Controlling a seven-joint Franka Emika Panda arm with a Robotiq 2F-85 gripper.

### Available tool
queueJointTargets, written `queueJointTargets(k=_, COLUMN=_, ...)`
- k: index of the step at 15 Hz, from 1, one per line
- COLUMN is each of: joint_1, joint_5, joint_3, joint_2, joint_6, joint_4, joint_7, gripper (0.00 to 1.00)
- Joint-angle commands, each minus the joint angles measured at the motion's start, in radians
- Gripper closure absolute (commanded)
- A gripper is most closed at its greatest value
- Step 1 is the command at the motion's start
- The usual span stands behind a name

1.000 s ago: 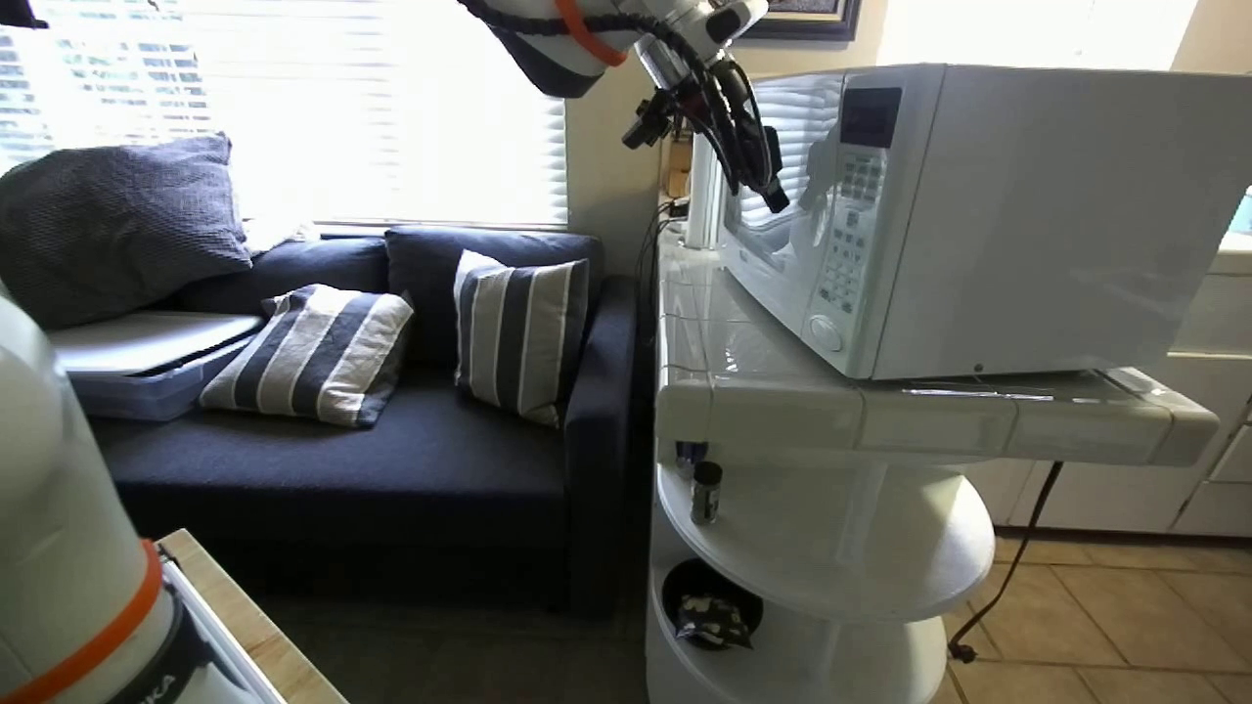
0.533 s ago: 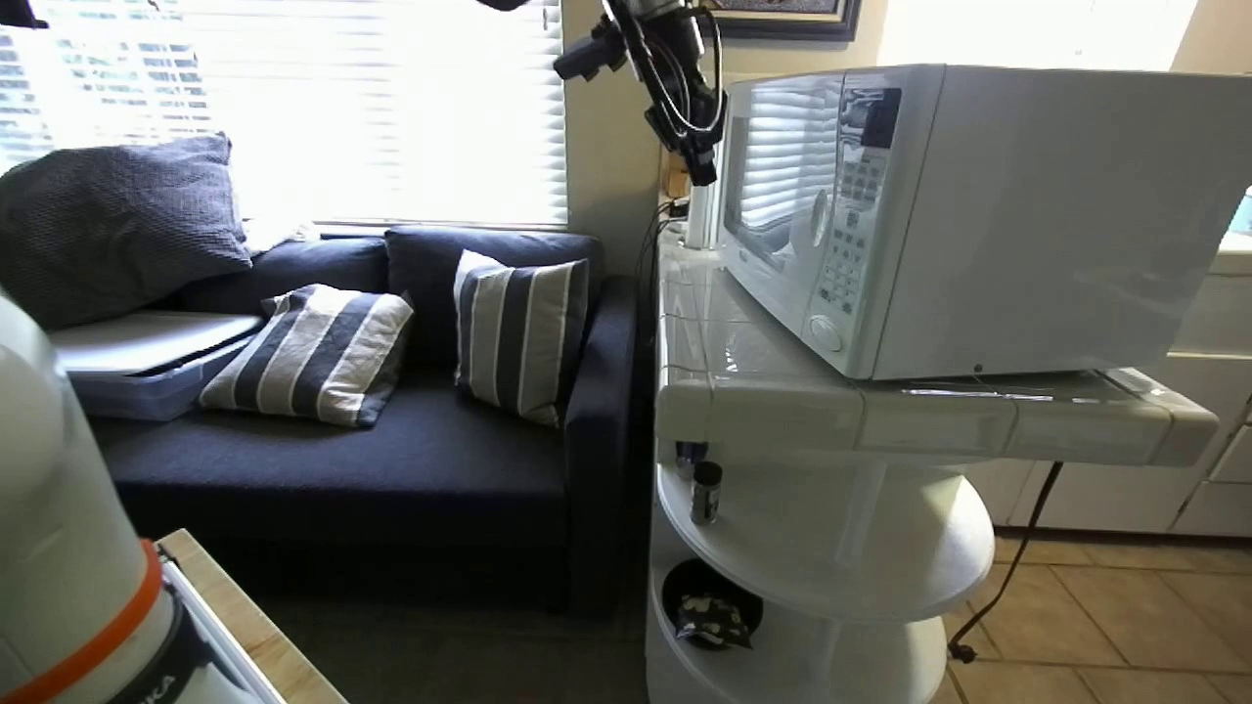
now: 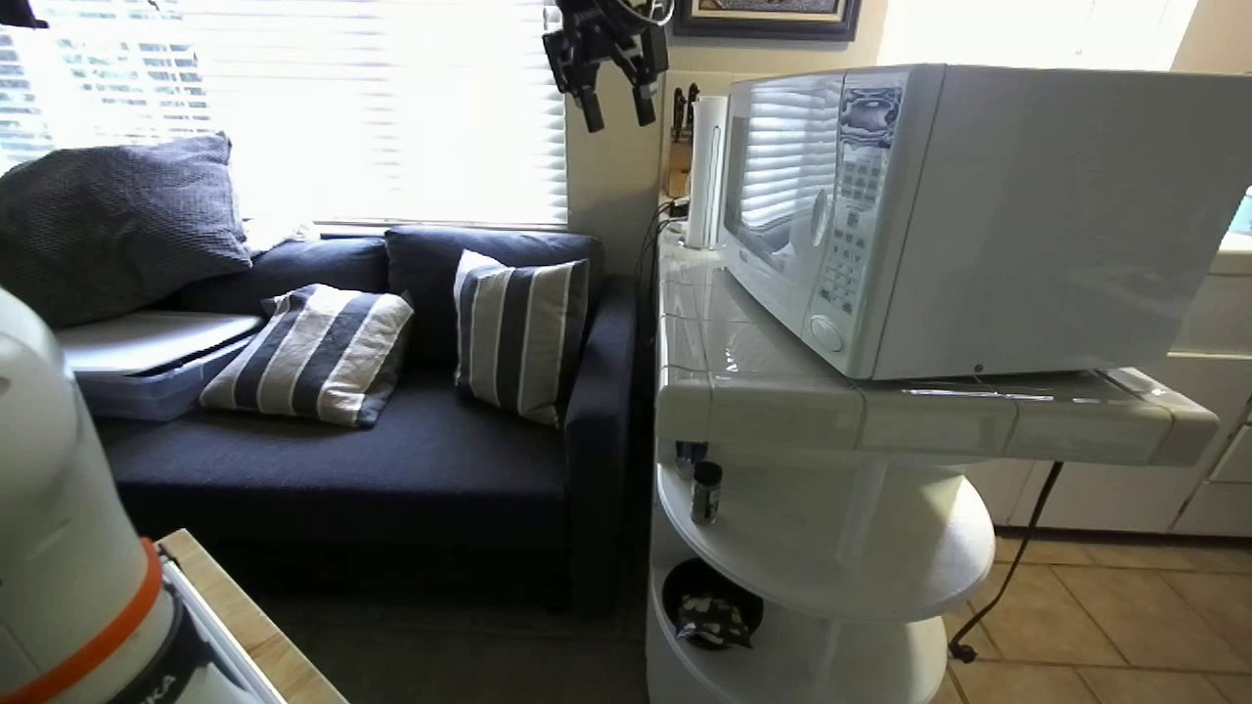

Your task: Close the microwave door

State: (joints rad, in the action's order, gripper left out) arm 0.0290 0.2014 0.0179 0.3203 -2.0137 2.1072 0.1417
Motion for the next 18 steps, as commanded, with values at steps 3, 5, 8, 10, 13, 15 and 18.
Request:
queueJointTargets(k=3, joint_1=0.051, joint_5=-0.107, joint_3=0.008, joint_2=0.120, joint_6=0.022, joint_4=0.079, joint_7=-0.175, gripper=0.00)
queueJointTargets(k=5, joint_1=0.024, joint_5=-0.061, joint_3=0.025, joint_2=0.082, joint_6=0.018, joint_4=0.035, joint_7=-0.127, gripper=0.00)
queueJointTargets(k=8, joint_1=0.019, joint_5=-0.060, joint_3=0.025, joint_2=0.080, joint_6=0.018, joint_4=0.034, joint_7=-0.126, gripper=0.00)
queueJointTargets(k=10, joint_1=0.017, joint_5=-0.060, joint_3=0.025, joint_2=0.078, joint_6=0.018, joint_4=0.034, joint_7=-0.126, gripper=0.00)
queueJointTargets(k=13, joint_1=0.017, joint_5=-0.060, joint_3=0.025, joint_2=0.078, joint_6=0.018, joint_4=0.034, joint_7=-0.126, gripper=0.00)
queueJointTargets(k=15, joint_1=0.017, joint_5=-0.060, joint_3=0.025, joint_2=0.078, joint_6=0.018, joint_4=0.034, joint_7=-0.126, gripper=0.00)
queueJointTargets(k=18, joint_1=0.017, joint_5=-0.060, joint_3=0.025, joint_2=0.078, joint_6=0.018, joint_4=0.034, joint_7=-0.126, gripper=0.00)
